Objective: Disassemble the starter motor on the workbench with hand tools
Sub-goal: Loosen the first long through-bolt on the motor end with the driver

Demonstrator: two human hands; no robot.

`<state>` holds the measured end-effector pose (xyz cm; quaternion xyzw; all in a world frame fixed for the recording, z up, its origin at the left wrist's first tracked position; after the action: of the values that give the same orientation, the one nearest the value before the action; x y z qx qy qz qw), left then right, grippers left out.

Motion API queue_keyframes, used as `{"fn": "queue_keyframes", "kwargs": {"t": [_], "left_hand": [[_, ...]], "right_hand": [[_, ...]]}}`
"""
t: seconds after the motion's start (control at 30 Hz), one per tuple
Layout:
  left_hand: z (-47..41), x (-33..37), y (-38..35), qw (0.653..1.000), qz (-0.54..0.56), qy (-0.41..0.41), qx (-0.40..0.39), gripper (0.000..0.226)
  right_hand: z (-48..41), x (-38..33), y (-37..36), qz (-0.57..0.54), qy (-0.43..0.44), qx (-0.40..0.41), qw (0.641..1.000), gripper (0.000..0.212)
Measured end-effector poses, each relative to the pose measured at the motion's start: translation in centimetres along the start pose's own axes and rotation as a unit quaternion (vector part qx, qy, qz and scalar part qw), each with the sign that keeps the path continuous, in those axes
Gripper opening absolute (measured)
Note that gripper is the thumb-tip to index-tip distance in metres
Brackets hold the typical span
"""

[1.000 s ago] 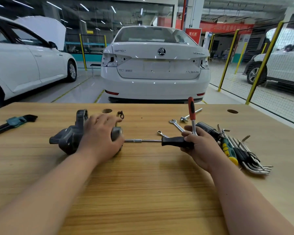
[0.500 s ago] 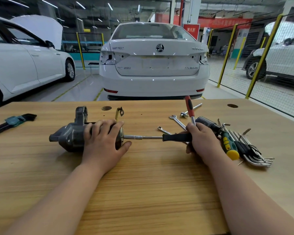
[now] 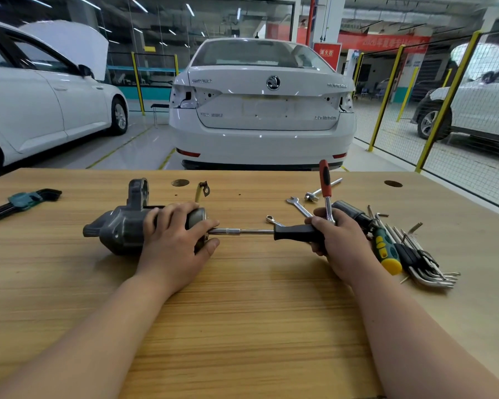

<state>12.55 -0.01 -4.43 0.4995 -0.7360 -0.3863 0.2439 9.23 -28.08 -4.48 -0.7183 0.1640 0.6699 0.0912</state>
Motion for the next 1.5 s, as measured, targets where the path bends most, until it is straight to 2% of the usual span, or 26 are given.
{"fn": "queue_keyframes", "kwargs": {"t": [0.2, 0.4, 0.47, 0.57, 0.7, 0.87, 0.97, 1.1, 1.17, 1.33, 1.5], "left_hand": [[-0.15, -0.16, -0.30, 1.000, 0.007, 0.004, 0.030, 0.040], [-0.18, -0.21, -0.44, 0.999, 0.007, 0.008, 0.035, 0.036], [-0.20, -0.25, -0.52, 0.999, 0.007, 0.009, 0.034, 0.035], [-0.18, -0.29, -0.60, 0.999, 0.001, 0.009, 0.031, 0.034], [-0.22, -0.19, -0.60, 1.000, 0.006, 0.010, 0.028, 0.035], [-0.27, -0.25, -0.58, 0.999, 0.010, 0.014, 0.031, 0.037], [-0.31, -0.25, -0.53, 0.999, 0.012, 0.012, 0.031, 0.037], [-0.12, -0.21, -0.38, 0.999, 0.011, 0.011, 0.038, 0.036], [-0.14, -0.23, -0.32, 0.999, 0.015, 0.011, 0.038, 0.036], [-0.10, -0.22, -0.19, 0.999, 0.020, 0.013, 0.035, 0.037], [-0.08, -0.29, -0.34, 0.999, 0.017, 0.019, 0.023, 0.043]], "right_hand": [[-0.28, 0.25, 0.23, -0.022, -0.009, -0.032, 0.999, 0.013], [-0.52, 0.50, 0.10, -0.129, -0.036, -0.040, 0.990, 0.031], [-0.37, 0.37, -0.07, -0.151, -0.043, -0.036, 0.987, 0.027], [-0.23, 0.29, -0.16, -0.187, -0.061, -0.002, 0.981, 0.009], [-0.15, 0.34, -0.31, -0.145, -0.078, 0.028, 0.986, 0.017], [-0.22, -0.01, -0.28, -0.008, -0.057, 0.030, 0.998, 0.031], [-0.44, 0.07, -0.16, 0.020, -0.075, 0.044, 0.996, 0.040], [-0.37, 0.22, -0.38, -0.113, -0.154, 0.046, 0.980, 0.029], [-0.34, 0.06, -0.47, -0.140, -0.163, 0.039, 0.976, 0.022], [-0.17, 0.18, -0.45, -0.066, -0.113, 0.014, 0.991, 0.019], [-0.25, 0.03, -0.51, -0.087, -0.094, 0.007, 0.992, 0.007]]}}
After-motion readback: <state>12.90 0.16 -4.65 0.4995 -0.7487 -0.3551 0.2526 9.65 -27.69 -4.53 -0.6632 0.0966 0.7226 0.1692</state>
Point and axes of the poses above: each hand's wrist, its own z-axis away from the middle knuckle, its own y-axis out of the back of the hand, x = y × z, the point moved 4 cm from there along -z, towards the middle knuckle, and after that the axes turned 3 degrees about -z, right-handed, at the moved point
